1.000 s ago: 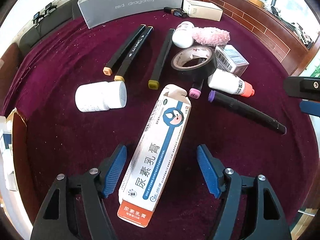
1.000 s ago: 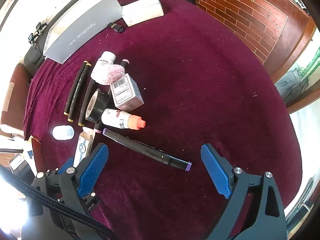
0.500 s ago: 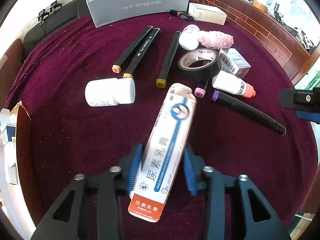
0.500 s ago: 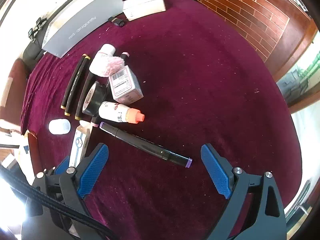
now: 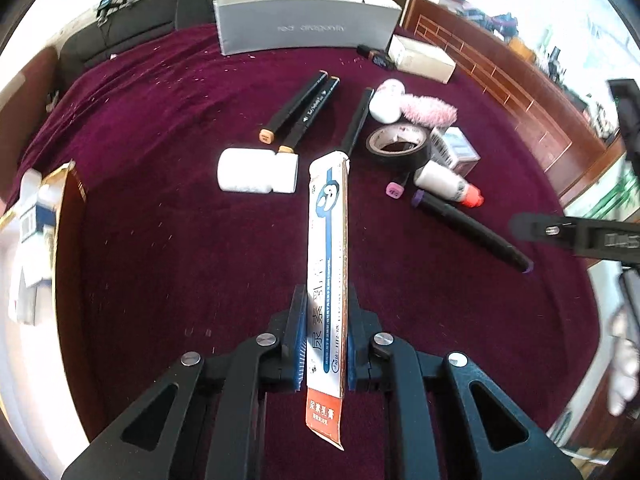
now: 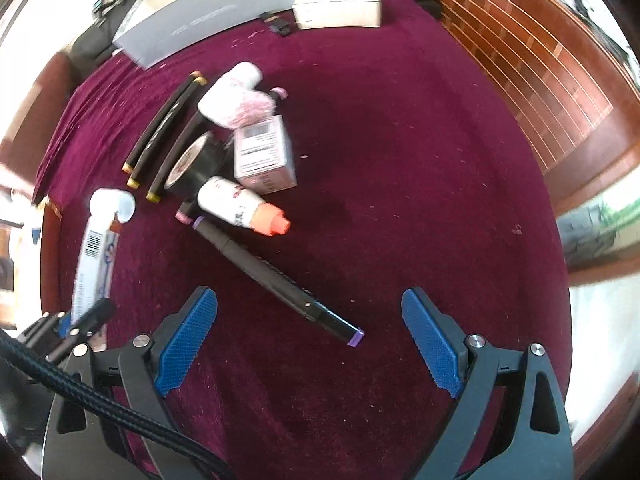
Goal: Organize objects
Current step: 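Grasp the white ointment box with the left tool while the right tool grasps a black marker, then carry the ointment box and black marker into the tray and release them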
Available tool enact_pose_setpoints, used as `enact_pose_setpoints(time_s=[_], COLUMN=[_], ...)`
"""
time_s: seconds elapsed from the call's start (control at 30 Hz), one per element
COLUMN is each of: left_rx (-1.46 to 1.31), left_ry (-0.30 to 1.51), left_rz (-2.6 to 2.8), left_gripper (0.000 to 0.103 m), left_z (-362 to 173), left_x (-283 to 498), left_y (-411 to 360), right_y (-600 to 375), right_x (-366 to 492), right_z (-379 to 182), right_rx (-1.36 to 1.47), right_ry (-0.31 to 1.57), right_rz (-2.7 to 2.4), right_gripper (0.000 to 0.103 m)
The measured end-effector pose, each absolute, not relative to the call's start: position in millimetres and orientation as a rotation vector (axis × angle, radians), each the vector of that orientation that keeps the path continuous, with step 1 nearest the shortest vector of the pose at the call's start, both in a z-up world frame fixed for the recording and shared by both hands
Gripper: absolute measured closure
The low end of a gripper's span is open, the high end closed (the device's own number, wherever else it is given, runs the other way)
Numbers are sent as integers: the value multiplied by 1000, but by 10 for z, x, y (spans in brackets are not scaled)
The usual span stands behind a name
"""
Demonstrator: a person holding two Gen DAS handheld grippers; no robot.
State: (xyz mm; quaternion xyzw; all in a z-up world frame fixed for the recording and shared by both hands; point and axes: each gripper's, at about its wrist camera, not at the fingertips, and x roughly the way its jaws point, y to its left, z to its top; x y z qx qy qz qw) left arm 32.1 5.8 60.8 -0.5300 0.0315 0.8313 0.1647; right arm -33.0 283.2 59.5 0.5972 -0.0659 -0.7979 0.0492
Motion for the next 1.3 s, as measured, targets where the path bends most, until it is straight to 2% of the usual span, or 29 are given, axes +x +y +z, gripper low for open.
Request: enact_pose_setpoints(time_s=[0.27, 0.43, 0.47, 0.6, 0.63, 0.67, 0.97, 1.0, 1.13, 1.3], left_rx=[-1508, -1538, -1536, -1534, -1538, -1541, -1558, -1557, -1546, -1530], left_ry=[-50, -140, -144, -157, -165, -170, -191, -194, -200, -229], left_rz=[2369, 2362, 2367, 2387, 2387, 2388, 2380, 2381, 2397, 2427], left_gripper=[90, 90, 90, 90, 90, 90, 90, 90, 90, 90], left_z=[712, 658, 658, 644, 638, 628, 570, 570, 589, 630], left_x=[550, 586, 593, 608, 609, 610, 647, 654, 689, 721], left_y=[-212, -312, -323, -363, -382, -385, -348, -346, -379, -469], right_y=[2632, 2575, 2556, 2478, 2453, 2422, 2162, 2154, 2245, 2409], right_x=[-372, -463, -470, -461, -440, -414, -351, -333, -273, -178], right_z=[517, 341, 306, 244, 251, 255, 256, 264, 281, 296], right_rx=[1786, 1810, 1817, 1855, 1858, 1857, 1784, 1768, 1783, 1811], right_ry=[-20, 20, 36, 90, 89, 88, 312, 319, 174, -118], right_rz=[-2353, -2319, -2320, -2295, -2271, -2243, -2341, -2340, -2293, -2223], right_gripper=[9, 9, 14, 64, 67, 70, 70, 77, 90, 91])
